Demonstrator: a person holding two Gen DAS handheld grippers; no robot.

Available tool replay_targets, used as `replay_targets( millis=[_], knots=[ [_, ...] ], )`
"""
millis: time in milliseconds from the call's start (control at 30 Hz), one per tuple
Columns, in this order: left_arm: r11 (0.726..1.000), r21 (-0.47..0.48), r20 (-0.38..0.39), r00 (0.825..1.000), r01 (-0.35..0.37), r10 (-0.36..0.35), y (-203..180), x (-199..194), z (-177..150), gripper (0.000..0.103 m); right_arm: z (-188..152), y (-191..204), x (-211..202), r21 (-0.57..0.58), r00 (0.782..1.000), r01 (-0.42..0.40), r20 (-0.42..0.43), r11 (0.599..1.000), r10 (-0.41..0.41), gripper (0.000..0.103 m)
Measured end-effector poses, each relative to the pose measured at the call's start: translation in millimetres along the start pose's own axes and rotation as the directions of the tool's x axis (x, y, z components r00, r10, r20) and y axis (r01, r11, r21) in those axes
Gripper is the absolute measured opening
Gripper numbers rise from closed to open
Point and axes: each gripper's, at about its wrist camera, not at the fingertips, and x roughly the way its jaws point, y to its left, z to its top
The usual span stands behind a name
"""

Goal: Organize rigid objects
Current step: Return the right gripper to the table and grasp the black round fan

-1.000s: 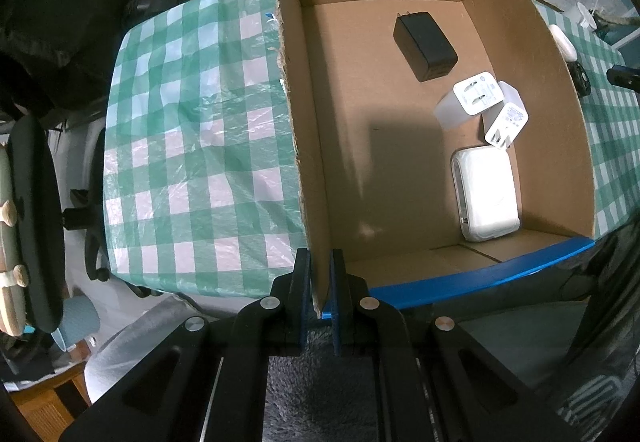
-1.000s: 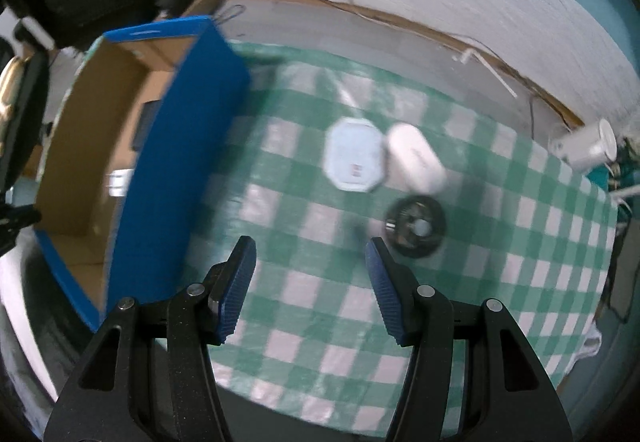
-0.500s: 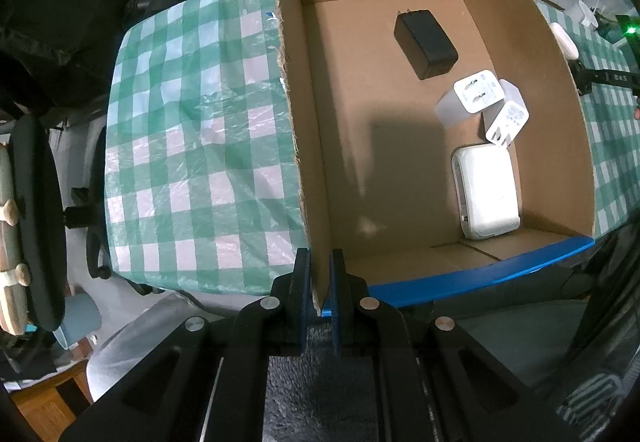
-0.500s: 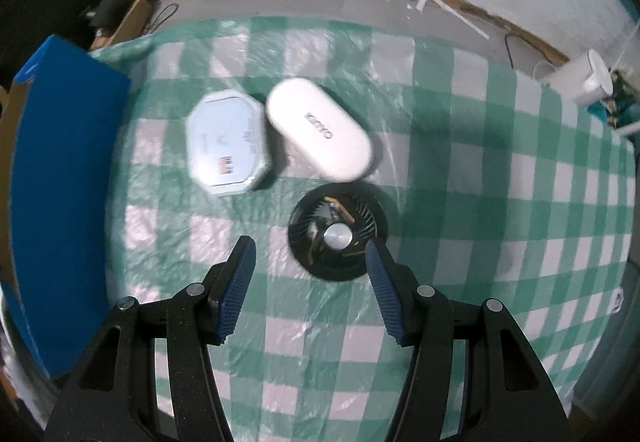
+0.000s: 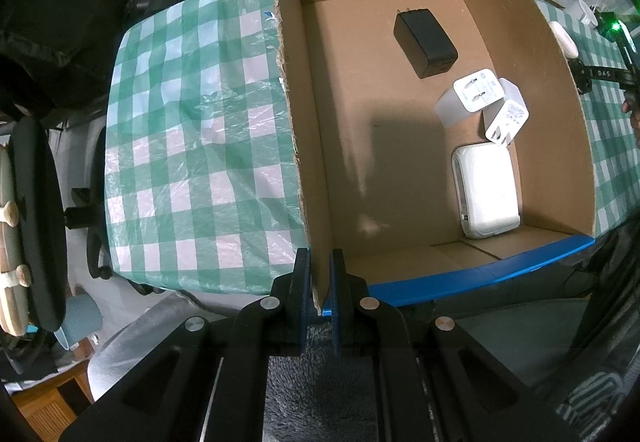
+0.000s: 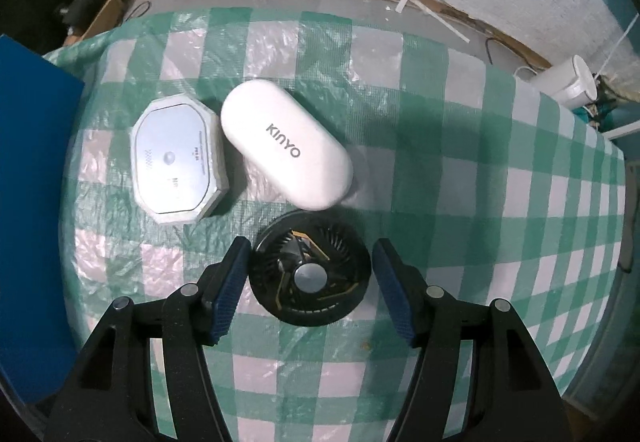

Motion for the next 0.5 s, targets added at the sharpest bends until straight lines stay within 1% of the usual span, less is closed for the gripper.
replay_targets(
  millis=[33, 167, 267, 367, 500],
  knots=[
    [1.0, 0.002, 0.0, 1.0, -0.002, 0.002, -1, 0, 0, 0.007, 0, 0, 2, 0.0, 1.0, 0.003, -0.007, 1.0, -0.003, 0.062],
    [1.0, 0.003, 0.001, 1.0, -0.003, 0.003, 0, 0, 0, 0.007, 0, 0, 0, 0.01, 1.0, 0.002, -0.007, 1.0, -0.002, 0.062],
    [1.0, 0.001, 0.001, 1.0, -0.002, 0.002, 0, 0, 0, 0.007, -4, 1, -2, 0.013, 1.0, -0.016, -0.022, 1.0, 0.017, 0.061],
    [1.0, 0.004, 0.002, 1.0, -0.005, 0.005, -1, 0, 0, 0.007, -9, 9, -9, -0.013, 0.999, -0.019, -0.029, 1.0, 0.019, 0.061],
    [1.0, 0.002, 0.004, 1.0, -0.003, 0.003, -3, 1, 0, 0.007, -16, 21, -27, -0.046, 0.998, -0.046, -0.033, 0.998, 0.044, 0.061]
  ],
)
